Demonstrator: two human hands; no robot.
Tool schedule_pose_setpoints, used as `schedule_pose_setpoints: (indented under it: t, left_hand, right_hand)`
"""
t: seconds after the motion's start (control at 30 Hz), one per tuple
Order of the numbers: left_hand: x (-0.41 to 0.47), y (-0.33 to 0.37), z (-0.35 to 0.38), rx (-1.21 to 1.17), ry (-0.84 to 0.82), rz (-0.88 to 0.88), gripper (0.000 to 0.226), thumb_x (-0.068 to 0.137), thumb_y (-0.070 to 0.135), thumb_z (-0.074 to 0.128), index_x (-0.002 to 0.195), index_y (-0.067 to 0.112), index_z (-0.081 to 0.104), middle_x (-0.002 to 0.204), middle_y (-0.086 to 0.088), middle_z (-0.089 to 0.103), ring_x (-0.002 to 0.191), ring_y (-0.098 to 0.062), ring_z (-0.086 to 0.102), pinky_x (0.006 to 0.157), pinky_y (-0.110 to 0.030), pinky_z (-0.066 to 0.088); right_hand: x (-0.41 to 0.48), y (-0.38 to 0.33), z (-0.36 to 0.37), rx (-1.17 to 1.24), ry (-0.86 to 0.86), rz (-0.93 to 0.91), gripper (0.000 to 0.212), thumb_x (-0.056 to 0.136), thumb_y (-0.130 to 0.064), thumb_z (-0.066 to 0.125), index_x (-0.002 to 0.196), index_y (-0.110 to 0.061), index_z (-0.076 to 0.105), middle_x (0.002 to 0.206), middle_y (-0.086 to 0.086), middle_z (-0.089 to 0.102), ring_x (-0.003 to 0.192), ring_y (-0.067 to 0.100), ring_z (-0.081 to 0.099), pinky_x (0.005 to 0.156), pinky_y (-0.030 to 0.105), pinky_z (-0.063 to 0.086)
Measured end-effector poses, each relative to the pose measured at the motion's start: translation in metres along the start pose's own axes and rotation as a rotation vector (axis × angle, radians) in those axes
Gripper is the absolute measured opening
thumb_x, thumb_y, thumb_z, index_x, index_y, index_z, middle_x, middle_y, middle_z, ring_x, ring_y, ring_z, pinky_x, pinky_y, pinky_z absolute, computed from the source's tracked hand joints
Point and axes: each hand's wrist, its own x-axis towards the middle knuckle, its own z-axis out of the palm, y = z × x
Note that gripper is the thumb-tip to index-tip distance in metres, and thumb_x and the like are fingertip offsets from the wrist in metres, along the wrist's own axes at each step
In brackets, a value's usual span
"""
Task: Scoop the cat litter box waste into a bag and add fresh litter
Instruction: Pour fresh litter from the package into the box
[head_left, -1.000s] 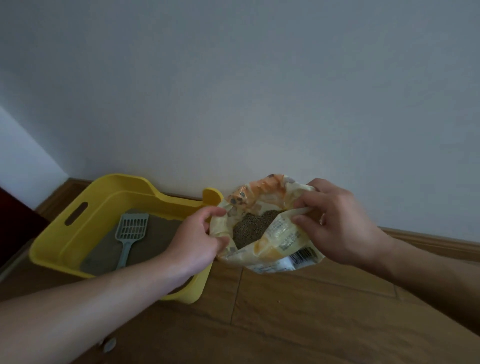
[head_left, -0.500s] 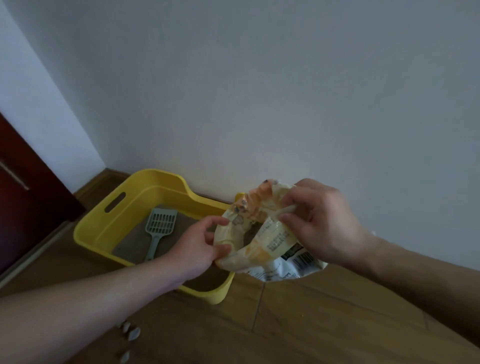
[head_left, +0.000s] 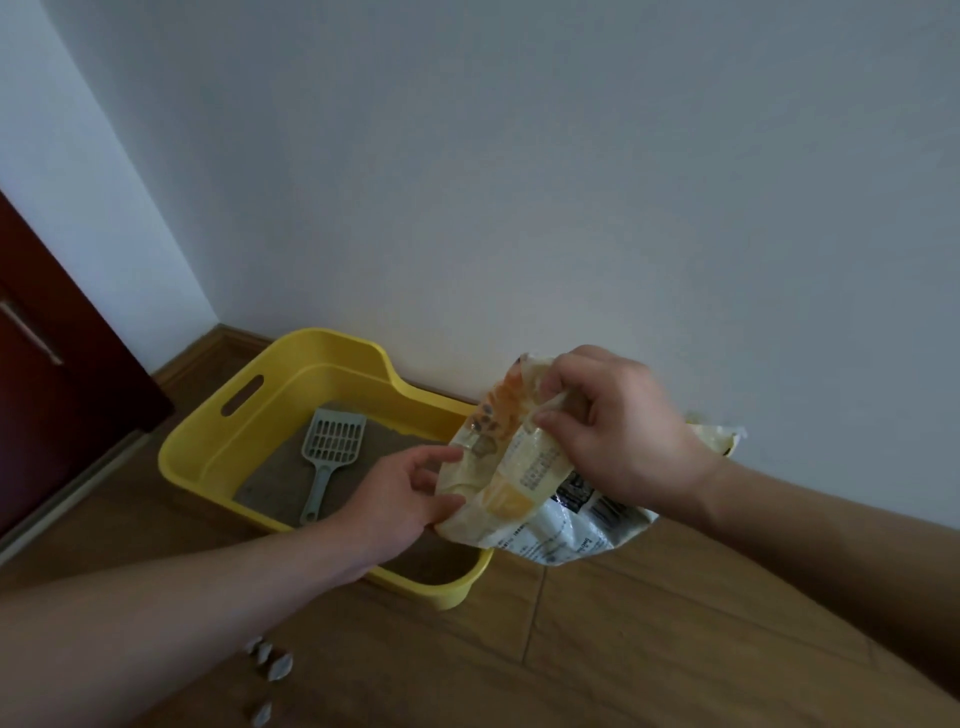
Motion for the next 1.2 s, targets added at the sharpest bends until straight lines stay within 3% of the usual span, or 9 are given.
schedule_pose_setpoints:
  t: [0.1,0.27,0.4,0.73,1.07,1.2]
  left_hand:
    - [0.004,-0.006,-0.003,-0.004,0.01,-0.003,0.044,0.085,0.005,0.073,0.124,0.022,0.061,0.096,-0.012,0.074,0.088,-0.021,0.072,0.072,-0.031,0.059]
    - [0.006,-0.013,-0.006,-0.04,0.001,-0.029,0.044,0.085,0.002,0.073,0.123,0.021,0.062,0.094,-0.009,0.074,0.085,-0.02,0.073,0.065,-0.026,0.058]
    - [0.009,-0.019,-0.008,-0.081,-0.003,-0.053,0.044,0.084,0.002,0.074,0.122,0.021,0.062,0.097,-0.011,0.074,0.088,-0.023,0.073,0.071,-0.034,0.061]
    - [0.013,-0.025,-0.009,-0.115,-0.042,-0.078,0.047,0.084,-0.001,0.072,0.125,0.02,0.061,0.092,-0.003,0.077,0.082,-0.017,0.074,0.066,-0.026,0.057]
    - [0.016,-0.031,-0.011,-0.152,-0.1,-0.12,0.05,0.087,-0.011,0.062,0.129,0.014,0.059,0.101,-0.007,0.077,0.094,-0.023,0.074,0.083,-0.044,0.061]
    - [0.017,-0.034,-0.011,-0.172,-0.125,-0.138,0.051,0.087,-0.013,0.058,0.131,0.013,0.059,0.108,-0.007,0.075,0.099,-0.021,0.073,0.086,-0.045,0.06]
  right_hand:
    - [0.007,-0.003,0.007,-0.018,0.004,-0.002,0.023,0.076,-0.012,0.075,0.076,-0.024,0.056,0.073,-0.017,0.047,0.067,-0.007,0.045,0.062,0.007,0.033]
    - [0.015,-0.008,0.017,-0.01,0.01,-0.008,0.033,0.075,-0.01,0.075,0.073,-0.032,0.05,0.073,-0.021,0.046,0.07,-0.01,0.047,0.063,0.005,0.033]
    - [0.021,-0.011,0.025,-0.019,-0.011,-0.012,0.024,0.076,-0.009,0.074,0.073,-0.023,0.054,0.073,-0.018,0.047,0.069,-0.007,0.046,0.062,0.007,0.032]
    - [0.033,-0.015,0.035,-0.029,-0.022,-0.02,0.017,0.075,-0.007,0.072,0.075,-0.016,0.058,0.075,-0.006,0.054,0.063,0.003,0.043,0.06,0.008,0.033]
    - [0.042,-0.019,0.045,-0.01,-0.039,-0.006,0.015,0.075,-0.006,0.07,0.075,-0.015,0.059,0.079,-0.003,0.056,0.068,0.009,0.045,0.062,0.009,0.034]
    - [0.045,-0.022,0.051,-0.01,-0.052,-0.014,0.011,0.076,-0.005,0.069,0.076,-0.012,0.06,0.081,0.0,0.058,0.07,0.012,0.049,0.062,0.016,0.037]
